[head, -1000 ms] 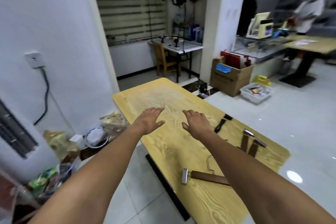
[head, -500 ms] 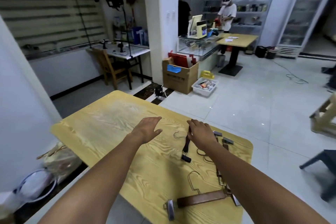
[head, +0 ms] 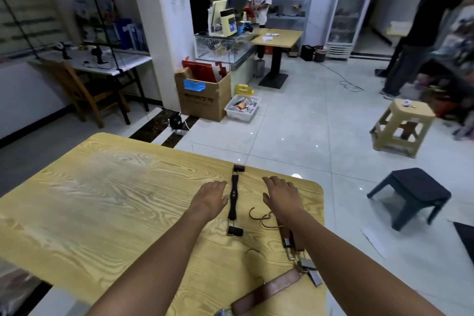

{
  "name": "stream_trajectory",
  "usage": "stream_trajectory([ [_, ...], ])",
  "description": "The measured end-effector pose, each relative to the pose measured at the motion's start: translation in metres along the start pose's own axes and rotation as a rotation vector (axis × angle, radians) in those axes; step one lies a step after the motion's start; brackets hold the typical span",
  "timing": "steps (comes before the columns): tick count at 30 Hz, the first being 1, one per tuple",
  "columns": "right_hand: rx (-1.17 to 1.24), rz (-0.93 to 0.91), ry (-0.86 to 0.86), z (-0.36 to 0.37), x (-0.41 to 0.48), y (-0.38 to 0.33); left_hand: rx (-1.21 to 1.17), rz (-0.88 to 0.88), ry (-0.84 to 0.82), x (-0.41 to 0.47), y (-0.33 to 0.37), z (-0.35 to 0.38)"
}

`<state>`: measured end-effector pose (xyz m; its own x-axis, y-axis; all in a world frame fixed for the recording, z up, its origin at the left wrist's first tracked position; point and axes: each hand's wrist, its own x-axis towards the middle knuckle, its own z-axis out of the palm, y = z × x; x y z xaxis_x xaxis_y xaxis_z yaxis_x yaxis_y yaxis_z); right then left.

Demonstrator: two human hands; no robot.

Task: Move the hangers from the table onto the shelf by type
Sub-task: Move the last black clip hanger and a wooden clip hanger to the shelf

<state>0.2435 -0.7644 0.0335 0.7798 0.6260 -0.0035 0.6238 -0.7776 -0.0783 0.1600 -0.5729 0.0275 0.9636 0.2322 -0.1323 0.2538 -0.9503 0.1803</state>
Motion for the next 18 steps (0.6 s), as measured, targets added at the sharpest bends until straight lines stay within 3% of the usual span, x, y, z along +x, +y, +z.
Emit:
stream_trajectory([
  [9, 0.012, -0.051, -0.041, 0.015, 0.034, 0.001, -0.017, -0.074, -0.011, 0.032, 0.007, 0.035],
  [18, 0.036, -0.245, -0.101, 0.040, 0.087, 0.003, -0.033, -0.271, -0.054, 0.053, 0.000, 0.073],
])
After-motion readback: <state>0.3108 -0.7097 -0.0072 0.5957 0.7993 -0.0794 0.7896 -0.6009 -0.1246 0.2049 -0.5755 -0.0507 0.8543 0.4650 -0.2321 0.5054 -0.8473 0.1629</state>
